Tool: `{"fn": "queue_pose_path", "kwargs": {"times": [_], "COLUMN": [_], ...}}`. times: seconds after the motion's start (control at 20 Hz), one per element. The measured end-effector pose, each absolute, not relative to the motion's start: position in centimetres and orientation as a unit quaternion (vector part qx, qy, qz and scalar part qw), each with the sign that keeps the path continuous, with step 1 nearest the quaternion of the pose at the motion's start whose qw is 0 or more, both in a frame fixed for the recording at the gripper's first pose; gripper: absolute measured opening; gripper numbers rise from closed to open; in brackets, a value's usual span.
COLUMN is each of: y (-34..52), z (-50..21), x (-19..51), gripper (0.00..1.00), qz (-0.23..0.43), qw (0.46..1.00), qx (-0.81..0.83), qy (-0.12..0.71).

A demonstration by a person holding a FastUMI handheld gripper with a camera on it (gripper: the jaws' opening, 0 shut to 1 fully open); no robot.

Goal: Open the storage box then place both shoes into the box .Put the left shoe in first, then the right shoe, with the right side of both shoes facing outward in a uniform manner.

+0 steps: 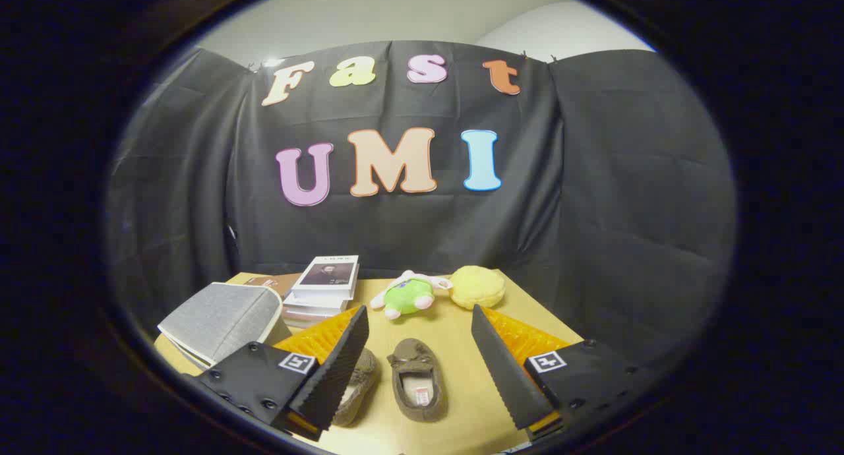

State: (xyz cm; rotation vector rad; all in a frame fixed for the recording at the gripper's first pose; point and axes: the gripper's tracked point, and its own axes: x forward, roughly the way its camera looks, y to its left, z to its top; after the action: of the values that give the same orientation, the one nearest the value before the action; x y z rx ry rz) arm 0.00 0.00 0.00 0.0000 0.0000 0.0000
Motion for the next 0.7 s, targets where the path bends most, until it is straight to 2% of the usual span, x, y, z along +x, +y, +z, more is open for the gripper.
{"fn": "queue_pose_path", "kwargs": {"times": [0.7], "y": [2.0], "z": [0.0], "x": [-0.3], "gripper": [1.0], "qz": [0.025], "qw": [1.0], "qx": [0.003], "qy": [-0.001]}}
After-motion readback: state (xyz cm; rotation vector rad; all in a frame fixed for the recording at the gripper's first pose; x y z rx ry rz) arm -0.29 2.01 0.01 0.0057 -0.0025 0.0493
